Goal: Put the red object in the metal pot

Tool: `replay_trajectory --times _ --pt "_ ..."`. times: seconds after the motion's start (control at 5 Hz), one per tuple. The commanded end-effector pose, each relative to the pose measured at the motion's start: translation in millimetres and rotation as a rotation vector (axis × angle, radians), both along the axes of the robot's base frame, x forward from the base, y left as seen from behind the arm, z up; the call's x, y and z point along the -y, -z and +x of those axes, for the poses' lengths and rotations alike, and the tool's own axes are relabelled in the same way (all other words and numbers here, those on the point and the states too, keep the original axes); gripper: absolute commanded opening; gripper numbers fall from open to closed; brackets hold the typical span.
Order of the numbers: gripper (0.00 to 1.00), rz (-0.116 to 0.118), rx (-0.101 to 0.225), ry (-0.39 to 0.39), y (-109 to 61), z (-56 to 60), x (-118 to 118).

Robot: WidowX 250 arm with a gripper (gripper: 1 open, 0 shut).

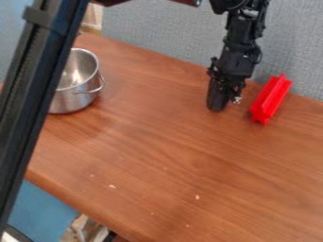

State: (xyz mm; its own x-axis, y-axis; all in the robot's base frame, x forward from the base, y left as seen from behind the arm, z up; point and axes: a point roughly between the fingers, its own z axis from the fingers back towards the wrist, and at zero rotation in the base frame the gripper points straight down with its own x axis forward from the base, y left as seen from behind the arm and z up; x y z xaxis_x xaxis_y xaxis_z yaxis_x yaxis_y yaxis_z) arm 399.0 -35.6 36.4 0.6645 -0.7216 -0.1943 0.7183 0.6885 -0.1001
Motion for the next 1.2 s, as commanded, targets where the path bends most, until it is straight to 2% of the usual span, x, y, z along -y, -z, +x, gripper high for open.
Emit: replay_trajectory --times 0.0,0.2,1.0 --pt "0.0 -0.008 0.136 -0.004 -55.3 1.0 4.3" --pt "0.0 -0.003 0.152 -0.007 -64.9 -2.9 8.1" --pt "0.0 -0.005 0.172 -0.002 -70.9 -7.7 18.4"
